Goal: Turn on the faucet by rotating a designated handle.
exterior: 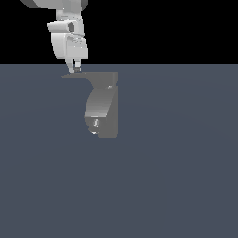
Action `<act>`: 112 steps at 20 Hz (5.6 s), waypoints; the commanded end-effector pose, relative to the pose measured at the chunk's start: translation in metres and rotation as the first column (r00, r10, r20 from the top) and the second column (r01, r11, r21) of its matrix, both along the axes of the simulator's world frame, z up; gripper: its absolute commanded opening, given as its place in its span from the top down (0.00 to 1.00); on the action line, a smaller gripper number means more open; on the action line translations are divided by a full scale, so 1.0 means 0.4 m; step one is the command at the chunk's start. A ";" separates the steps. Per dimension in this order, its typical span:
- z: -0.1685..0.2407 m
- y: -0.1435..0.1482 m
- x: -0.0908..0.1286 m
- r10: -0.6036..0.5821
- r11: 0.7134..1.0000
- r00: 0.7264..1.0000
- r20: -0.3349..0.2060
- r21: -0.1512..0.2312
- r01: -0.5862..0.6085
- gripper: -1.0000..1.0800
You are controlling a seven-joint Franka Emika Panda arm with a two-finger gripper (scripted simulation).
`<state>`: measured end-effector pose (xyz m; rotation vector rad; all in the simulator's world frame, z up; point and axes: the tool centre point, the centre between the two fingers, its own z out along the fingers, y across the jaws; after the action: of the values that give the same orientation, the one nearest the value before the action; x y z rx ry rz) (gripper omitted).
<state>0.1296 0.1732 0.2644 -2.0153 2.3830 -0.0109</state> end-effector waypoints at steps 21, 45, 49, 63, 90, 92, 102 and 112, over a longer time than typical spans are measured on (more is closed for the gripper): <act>-0.011 0.009 -0.077 0.004 1.000 1.000 -0.006 -0.002 -0.004 1.00; -0.036 0.026 -0.245 -0.006 1.000 1.000 -0.019 -0.007 0.006 1.00; -0.009 0.024 -0.237 0.026 1.000 1.000 0.007 -0.005 -0.026 1.00; -0.020 -0.027 -0.325 0.014 1.000 1.000 -0.003 -0.006 -0.014 1.00; -0.011 -0.111 -0.470 0.000 1.000 1.000 0.008 -0.005 0.000 1.00; -0.013 -0.133 -0.476 -0.001 1.000 1.000 0.006 -0.005 0.001 1.00; -0.025 -0.248 -0.509 -0.004 1.000 1.000 -0.006 -0.006 0.004 1.00; -0.038 -0.375 -0.546 -0.007 1.000 1.000 -0.019 -0.008 0.007 1.00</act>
<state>-0.0805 0.0456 0.2606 -2.0387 2.3596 -0.0306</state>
